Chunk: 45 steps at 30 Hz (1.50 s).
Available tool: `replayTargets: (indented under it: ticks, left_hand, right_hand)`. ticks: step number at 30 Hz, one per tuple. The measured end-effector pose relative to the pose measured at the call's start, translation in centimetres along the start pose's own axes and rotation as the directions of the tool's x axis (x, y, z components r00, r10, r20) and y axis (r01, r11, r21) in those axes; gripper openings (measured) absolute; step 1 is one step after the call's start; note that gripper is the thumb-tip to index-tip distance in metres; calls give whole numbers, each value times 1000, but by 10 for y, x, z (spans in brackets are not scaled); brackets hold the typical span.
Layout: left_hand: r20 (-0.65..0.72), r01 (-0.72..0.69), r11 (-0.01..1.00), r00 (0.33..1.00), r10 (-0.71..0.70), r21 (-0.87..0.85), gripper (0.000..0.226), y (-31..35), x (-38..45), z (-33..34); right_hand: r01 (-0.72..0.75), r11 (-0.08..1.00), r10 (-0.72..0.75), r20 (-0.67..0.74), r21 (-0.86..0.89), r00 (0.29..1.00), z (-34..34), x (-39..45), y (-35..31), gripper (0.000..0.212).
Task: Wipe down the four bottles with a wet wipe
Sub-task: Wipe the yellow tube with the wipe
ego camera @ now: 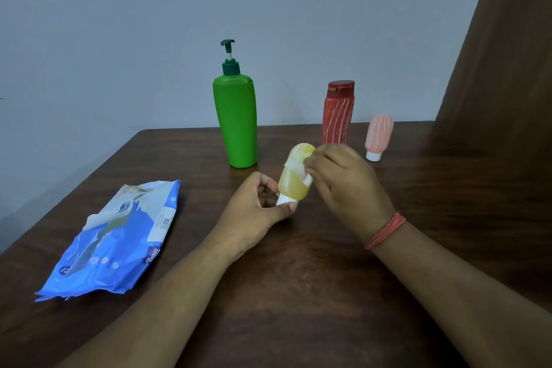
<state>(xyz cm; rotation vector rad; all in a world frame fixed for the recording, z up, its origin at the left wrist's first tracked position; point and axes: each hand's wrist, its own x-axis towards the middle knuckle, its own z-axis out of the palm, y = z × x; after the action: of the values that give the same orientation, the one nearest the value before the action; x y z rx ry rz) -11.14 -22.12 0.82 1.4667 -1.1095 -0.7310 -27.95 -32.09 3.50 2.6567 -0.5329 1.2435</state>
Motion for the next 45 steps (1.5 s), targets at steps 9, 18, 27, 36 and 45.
replayTargets:
  ticks: [9, 18, 27, 36, 45]
  left_hand:
    - [31, -41, 993, 999, 38, 109, 36, 2, -1, -1]
    - [20, -106, 955, 994, 105, 278, 38, 3, -5, -2]
    - [0, -57, 964, 998, 59, 260, 35, 3, -4, -1]
    - [-45, -61, 969, 996, 73, 238, 25, 11, -7, 3]
    - [-109, -52, 979, 991, 74, 195, 23, 11, -5, 1]
  right_hand:
    - [-93, 992, 89, -42, -87, 995, -3, 4, 8, 32]
    - [-52, 998, 50, -48, -39, 998, -5, 4, 10, 25]
    - [95, 993, -92, 48, -76, 995, -2, 0, 6, 37]
    - [90, 993, -85, 67, -70, 994, 3, -2, 3, 32]
    - [134, 989, -124, 130, -66, 984, 8, -1, -6, 34]
